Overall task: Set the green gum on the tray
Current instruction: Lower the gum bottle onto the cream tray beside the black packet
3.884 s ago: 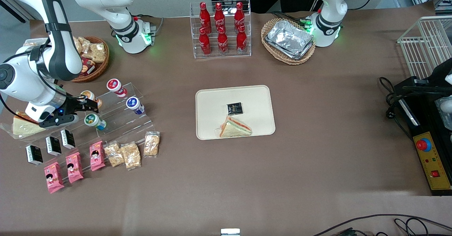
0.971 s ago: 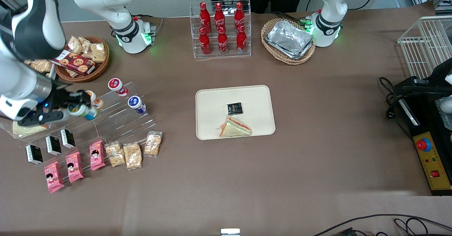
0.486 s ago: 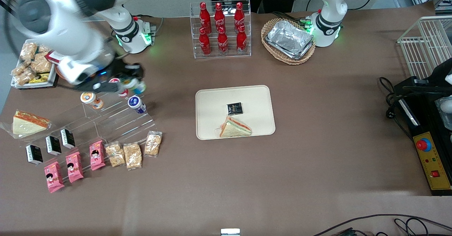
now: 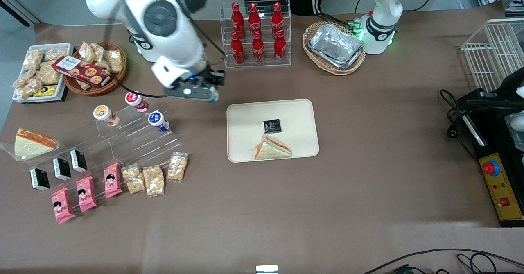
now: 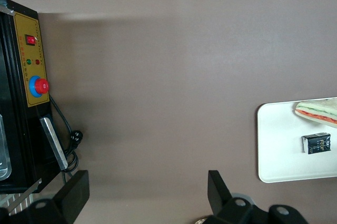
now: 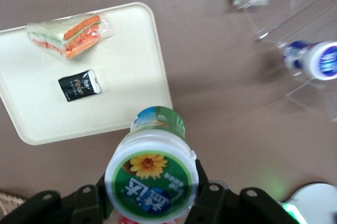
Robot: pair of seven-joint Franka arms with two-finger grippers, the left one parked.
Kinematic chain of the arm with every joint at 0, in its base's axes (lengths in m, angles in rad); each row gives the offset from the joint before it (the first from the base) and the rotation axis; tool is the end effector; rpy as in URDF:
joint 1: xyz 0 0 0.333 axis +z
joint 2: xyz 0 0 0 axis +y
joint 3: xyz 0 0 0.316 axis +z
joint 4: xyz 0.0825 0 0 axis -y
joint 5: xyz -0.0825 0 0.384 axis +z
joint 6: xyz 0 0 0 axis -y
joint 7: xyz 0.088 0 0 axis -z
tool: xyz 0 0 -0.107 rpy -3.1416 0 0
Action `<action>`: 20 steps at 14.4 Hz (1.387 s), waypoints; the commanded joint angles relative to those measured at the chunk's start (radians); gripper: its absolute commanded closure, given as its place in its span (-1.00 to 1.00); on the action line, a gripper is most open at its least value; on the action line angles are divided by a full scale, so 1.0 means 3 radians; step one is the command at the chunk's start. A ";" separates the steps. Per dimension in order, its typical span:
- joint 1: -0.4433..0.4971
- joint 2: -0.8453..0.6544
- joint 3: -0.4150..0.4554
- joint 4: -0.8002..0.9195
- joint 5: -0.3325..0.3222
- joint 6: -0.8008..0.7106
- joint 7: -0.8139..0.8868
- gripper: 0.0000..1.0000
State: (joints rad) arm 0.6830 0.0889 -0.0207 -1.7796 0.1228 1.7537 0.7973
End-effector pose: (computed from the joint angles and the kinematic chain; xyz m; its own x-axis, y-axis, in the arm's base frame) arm 0.4480 0.3636 0.4909 0.9732 -0.1616 -0.1634 -0.1634 -0.9866 0.0023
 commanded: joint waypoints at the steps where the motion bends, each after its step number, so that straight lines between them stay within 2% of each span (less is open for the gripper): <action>1: 0.0274 0.0219 -0.0033 -0.0291 0.0051 0.0555 0.0354 0.30; 6: 0.0346 0.0608 -0.0033 -0.0566 0.0163 0.1153 0.0385 0.32; 11: 0.0494 0.0997 -0.0038 -0.0869 0.0184 0.2012 0.0385 0.32; 14: 0.0545 0.1074 -0.0038 -0.0960 0.0184 0.2273 0.0385 0.31; 17: 0.0566 0.1120 -0.0038 -0.0981 0.0168 0.2330 0.0385 0.28; 19: 0.0566 0.1135 -0.0038 -0.0981 0.0148 0.2330 0.0380 0.20; 20: 0.0566 0.1141 -0.0038 -0.0981 0.0148 0.2330 0.0375 -0.18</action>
State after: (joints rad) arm 0.8398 0.4253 -0.0222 -2.0644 0.1568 2.4252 0.9056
